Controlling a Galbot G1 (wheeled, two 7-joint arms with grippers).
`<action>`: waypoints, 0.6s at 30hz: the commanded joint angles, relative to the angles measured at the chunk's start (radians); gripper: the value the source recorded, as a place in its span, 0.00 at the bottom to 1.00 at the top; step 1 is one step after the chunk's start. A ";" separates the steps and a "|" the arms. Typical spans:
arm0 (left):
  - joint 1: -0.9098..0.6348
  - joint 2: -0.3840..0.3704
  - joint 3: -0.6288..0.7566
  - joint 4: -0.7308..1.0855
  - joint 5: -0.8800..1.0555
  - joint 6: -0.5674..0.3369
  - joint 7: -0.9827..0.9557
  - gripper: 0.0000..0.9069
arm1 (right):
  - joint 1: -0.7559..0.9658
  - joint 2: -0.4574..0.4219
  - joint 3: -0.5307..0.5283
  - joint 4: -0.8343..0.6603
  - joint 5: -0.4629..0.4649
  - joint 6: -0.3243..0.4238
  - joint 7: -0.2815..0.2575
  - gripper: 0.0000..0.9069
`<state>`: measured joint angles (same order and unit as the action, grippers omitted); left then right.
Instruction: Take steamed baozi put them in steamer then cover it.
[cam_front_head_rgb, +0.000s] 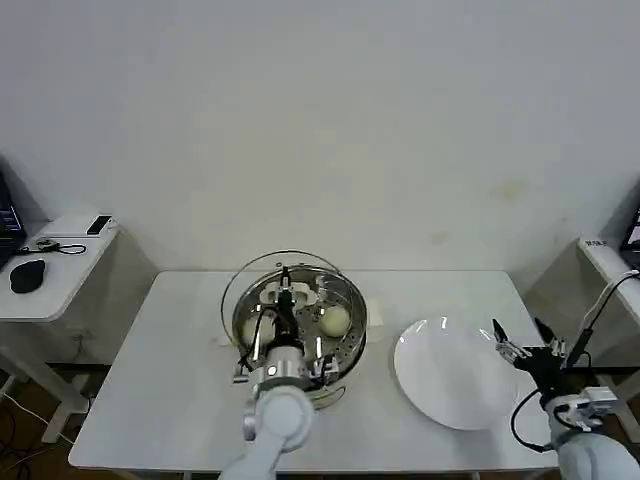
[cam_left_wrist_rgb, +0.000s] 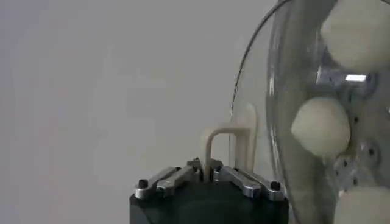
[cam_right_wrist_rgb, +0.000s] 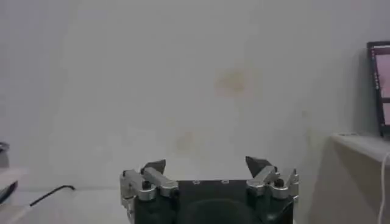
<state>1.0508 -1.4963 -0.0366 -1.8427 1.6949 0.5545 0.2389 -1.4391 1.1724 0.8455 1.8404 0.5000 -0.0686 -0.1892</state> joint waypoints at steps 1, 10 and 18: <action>-0.070 -0.024 0.038 0.043 -0.017 0.016 0.068 0.00 | 0.027 -0.002 -0.018 -0.036 -0.005 -0.002 -0.001 1.00; -0.032 -0.027 0.034 0.048 -0.013 0.017 0.075 0.00 | 0.050 -0.020 -0.044 -0.064 -0.012 -0.003 -0.003 1.00; -0.023 -0.030 0.035 0.039 -0.007 0.017 0.082 0.00 | 0.061 -0.016 -0.057 -0.078 -0.023 0.001 -0.004 1.00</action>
<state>1.0275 -1.5227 -0.0092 -1.8065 1.6879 0.5689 0.3064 -1.3874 1.1584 0.7984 1.7765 0.4845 -0.0707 -0.1921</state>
